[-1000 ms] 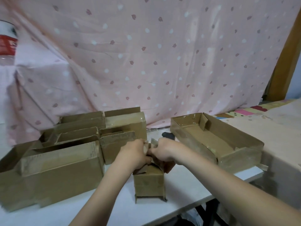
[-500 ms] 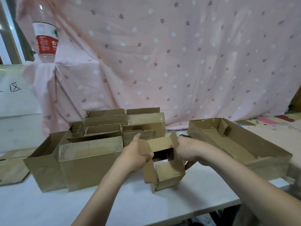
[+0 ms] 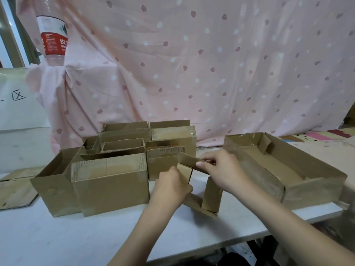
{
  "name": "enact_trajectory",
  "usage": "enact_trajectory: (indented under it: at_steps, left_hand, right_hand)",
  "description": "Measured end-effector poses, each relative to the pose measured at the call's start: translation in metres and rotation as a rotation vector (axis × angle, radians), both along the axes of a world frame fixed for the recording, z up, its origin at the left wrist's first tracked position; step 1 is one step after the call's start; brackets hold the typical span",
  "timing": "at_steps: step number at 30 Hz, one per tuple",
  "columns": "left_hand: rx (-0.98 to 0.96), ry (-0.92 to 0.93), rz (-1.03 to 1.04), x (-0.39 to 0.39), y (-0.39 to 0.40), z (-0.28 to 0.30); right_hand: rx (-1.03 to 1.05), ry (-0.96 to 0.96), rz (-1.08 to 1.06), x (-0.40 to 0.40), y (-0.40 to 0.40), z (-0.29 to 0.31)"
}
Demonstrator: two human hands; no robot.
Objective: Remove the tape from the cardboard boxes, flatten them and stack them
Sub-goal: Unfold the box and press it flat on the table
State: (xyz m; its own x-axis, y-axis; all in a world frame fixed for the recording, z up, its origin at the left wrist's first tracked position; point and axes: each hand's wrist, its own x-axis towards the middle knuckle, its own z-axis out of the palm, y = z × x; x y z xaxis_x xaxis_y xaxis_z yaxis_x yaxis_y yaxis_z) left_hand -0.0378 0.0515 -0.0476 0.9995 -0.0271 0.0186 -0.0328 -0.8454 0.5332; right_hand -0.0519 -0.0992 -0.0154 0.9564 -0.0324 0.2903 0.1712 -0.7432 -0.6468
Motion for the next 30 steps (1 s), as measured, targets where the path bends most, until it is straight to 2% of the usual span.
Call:
enact_trajectory:
  at_steps: [3,5,7,11,13,17,19,20,22,24,26,28,30]
  left_hand:
    - [-0.074,-0.002,-0.02,-0.005,-0.001,-0.009]
    - [-0.184,-0.004,-0.05,-0.009,-0.001,-0.017]
    - [-0.264,-0.025,-0.065,-0.014,-0.001,-0.025]
    - [-0.341,-0.031,-0.075,-0.02,0.004,-0.031]
    - [-0.438,0.008,-0.066,-0.023,0.009,-0.031]
    - [-0.711,0.1,0.053,-0.017,0.017,-0.029]
    - [-0.915,0.228,0.113,-0.012,0.019,-0.023]
    - [-1.013,0.292,0.123,-0.008,0.021,-0.024]
    - [-1.081,0.363,0.122,0.002,0.027,-0.027]
    - [-1.054,0.425,0.119,0.006,0.03,-0.028]
    - [-1.015,0.497,0.109,0.004,0.027,-0.026]
    - [-0.968,0.477,0.066,0.0,0.02,-0.022]
    - [-0.981,0.357,0.064,0.002,0.015,-0.022]
  right_hand:
    - [0.217,-0.133,-0.111,-0.009,0.005,-0.027]
    - [0.179,-0.163,-0.226,-0.017,0.01,-0.046]
    - [0.165,-0.064,-0.299,-0.025,0.012,-0.057]
    - [0.306,0.137,-0.283,-0.032,0.007,-0.063]
    - [0.512,0.128,-0.234,-0.032,0.002,-0.059]
    - [1.056,0.208,-0.177,-0.026,-0.018,-0.053]
    - [1.194,0.256,-0.156,-0.023,-0.027,-0.055]
    - [1.211,0.291,-0.147,-0.021,-0.03,-0.057]
    - [1.242,0.371,-0.154,-0.016,-0.036,-0.061]
    - [1.241,0.425,-0.172,-0.01,-0.041,-0.061]
    - [1.122,0.488,-0.133,-0.009,-0.04,-0.061]
    - [1.008,0.448,-0.098,-0.011,-0.036,-0.061]
    - [1.02,0.366,-0.057,-0.012,-0.037,-0.059]
